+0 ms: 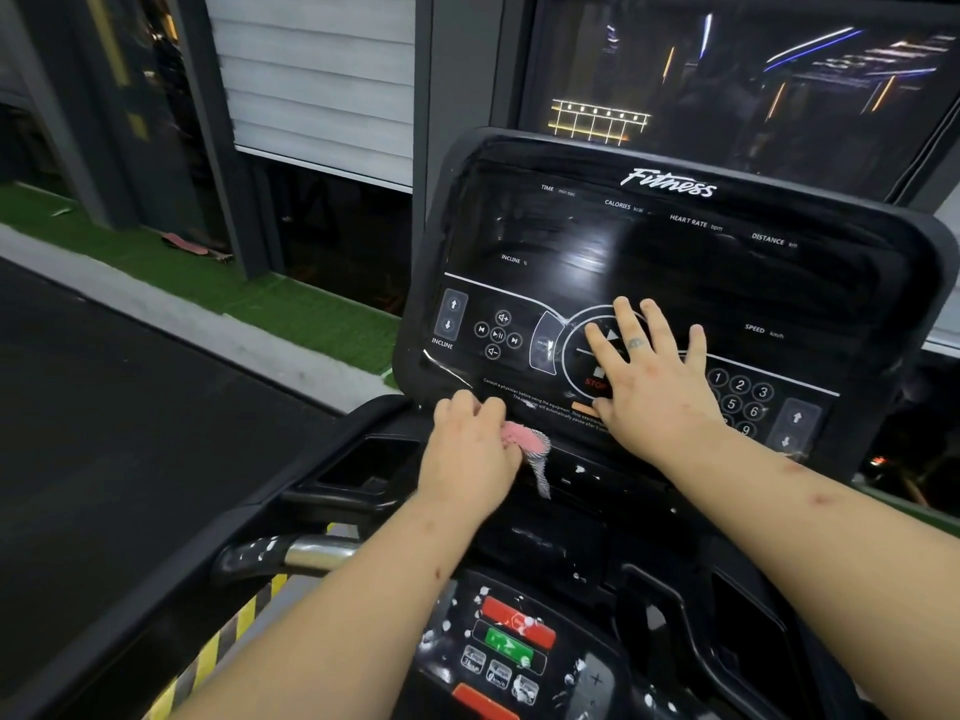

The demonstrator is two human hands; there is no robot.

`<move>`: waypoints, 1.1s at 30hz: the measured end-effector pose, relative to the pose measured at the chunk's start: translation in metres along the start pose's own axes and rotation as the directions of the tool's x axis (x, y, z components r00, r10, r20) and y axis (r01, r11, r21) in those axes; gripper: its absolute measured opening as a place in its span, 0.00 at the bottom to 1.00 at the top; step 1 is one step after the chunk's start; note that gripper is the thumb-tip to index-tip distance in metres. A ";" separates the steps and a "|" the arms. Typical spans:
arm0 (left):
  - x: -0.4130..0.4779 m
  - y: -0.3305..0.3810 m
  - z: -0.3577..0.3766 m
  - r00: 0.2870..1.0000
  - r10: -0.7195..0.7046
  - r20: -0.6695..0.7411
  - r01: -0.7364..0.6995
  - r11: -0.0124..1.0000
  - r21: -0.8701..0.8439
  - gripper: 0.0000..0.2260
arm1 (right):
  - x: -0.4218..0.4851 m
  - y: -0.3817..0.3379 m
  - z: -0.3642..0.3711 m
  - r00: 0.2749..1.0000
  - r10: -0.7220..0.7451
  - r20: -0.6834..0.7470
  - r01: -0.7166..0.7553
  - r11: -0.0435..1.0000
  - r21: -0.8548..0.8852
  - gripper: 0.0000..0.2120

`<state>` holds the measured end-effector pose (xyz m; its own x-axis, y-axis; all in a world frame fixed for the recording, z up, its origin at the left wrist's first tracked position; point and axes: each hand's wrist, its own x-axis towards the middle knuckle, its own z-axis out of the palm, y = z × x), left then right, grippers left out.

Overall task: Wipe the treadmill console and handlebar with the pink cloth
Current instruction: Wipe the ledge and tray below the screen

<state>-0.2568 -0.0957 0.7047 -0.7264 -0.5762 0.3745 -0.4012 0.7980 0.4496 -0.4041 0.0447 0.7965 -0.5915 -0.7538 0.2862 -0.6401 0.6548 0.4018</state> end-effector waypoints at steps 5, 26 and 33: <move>-0.013 0.046 0.015 0.991 0.130 0.009 -0.130 0.989 0.072 0.10 | 0.000 0.000 -0.001 1.000 -0.001 0.009 0.001 1.000 -0.012 0.42; -0.023 0.067 0.043 0.941 0.335 -0.045 -0.331 0.939 0.091 0.08 | -0.010 0.033 -0.012 0.999 -0.025 -0.020 0.024 0.999 -0.034 0.41; -0.041 0.130 0.069 0.915 0.402 0.038 -0.403 0.915 0.000 0.11 | -0.017 0.051 -0.011 1.000 0.015 0.009 -0.015 0.999 -0.037 0.42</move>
<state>-0.3177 0.0441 0.6917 -0.8473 -0.1993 0.4923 -0.0746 0.9624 0.2612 -0.4214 0.0904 0.8223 -0.6056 -0.7431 0.2846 -0.6128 0.6637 0.4290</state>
